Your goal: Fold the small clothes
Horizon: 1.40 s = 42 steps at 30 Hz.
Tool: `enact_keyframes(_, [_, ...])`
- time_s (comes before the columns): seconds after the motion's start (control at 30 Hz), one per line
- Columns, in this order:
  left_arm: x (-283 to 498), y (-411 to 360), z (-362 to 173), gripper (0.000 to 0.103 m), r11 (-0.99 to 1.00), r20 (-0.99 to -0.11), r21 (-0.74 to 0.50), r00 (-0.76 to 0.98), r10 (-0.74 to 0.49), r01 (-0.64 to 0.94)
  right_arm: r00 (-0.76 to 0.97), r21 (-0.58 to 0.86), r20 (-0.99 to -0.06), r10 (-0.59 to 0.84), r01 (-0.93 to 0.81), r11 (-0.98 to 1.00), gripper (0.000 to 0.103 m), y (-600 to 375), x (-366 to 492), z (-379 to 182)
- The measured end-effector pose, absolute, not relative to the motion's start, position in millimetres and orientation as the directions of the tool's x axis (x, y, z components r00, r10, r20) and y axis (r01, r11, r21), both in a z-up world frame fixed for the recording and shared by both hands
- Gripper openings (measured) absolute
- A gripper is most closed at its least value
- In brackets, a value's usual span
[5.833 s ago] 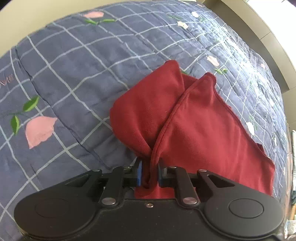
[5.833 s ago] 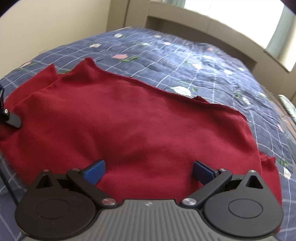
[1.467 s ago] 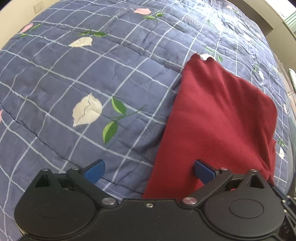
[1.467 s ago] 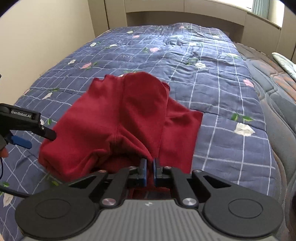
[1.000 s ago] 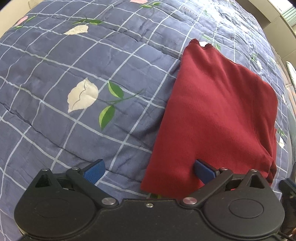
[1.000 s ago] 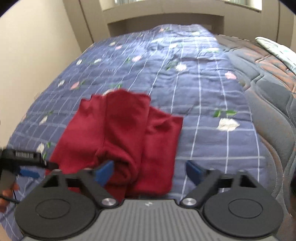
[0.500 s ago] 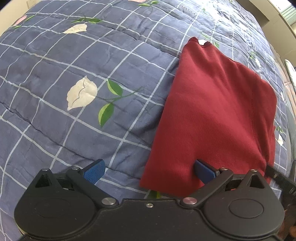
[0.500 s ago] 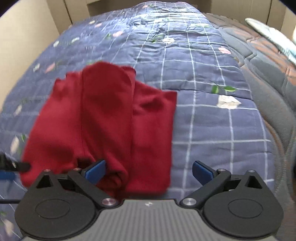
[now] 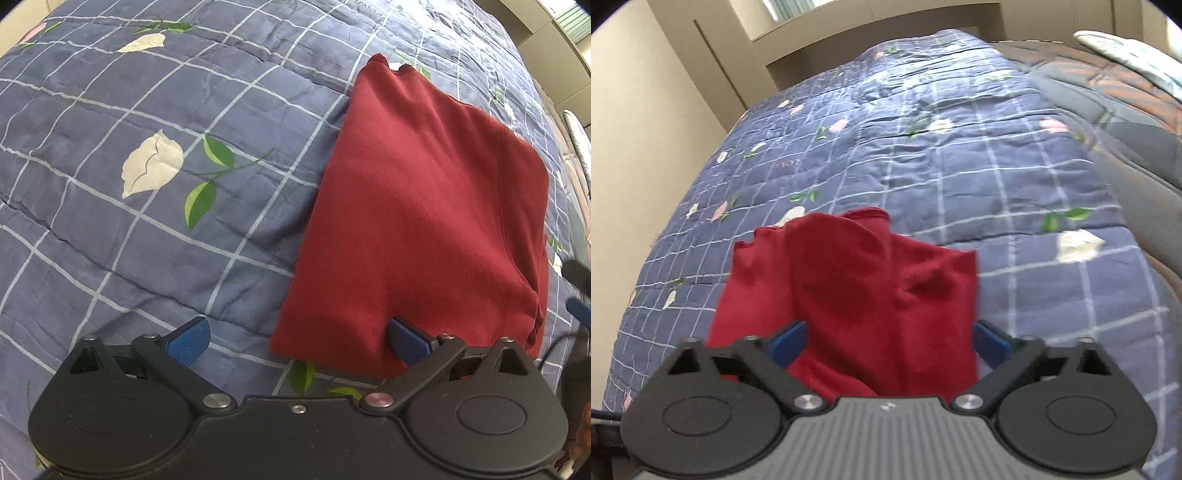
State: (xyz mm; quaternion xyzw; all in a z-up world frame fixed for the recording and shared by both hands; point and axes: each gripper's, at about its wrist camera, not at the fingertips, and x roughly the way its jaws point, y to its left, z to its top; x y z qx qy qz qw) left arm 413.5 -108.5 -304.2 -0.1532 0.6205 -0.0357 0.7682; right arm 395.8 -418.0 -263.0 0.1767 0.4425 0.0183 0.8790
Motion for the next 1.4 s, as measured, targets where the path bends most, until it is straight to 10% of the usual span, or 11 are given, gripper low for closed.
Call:
enact_keyframes(0.5, [426.5, -95.0, -275.3, 0.102, 0.939, -0.883, -0.307, 0.416, -0.219, -0.158, 0.612, 0.392, -0.753, 0.241, 0.124, 0.912, 0.006, -414.1, 403.1, -270.4])
enact_keyframes(1.2, [436.6, -125.2, -297.5, 0.102, 0.932, -0.902, -0.35, 0.304, -0.308, -0.094, 0.572, 0.309, -0.807, 0.148, 0.196, 0.931, 0.011, -449.7, 395.2, -287.8])
enact_keyframes(1.33, [436.6, -129.8, -297.8, 0.102, 0.937, -0.907, -0.339, 0.293, -0.302, -0.082, 0.581, 0.333, -0.798, 0.161, 0.202, 0.921, 0.04, -452.9, 385.7, -278.4])
enact_keyframes(1.4, [437.1, -132.7, -297.0, 0.102, 0.939, -0.908, -0.336, 0.29, -0.301, -0.076, 0.584, 0.353, -0.791, 0.184, 0.189, 0.917, 0.071, -452.0, 377.2, -273.6])
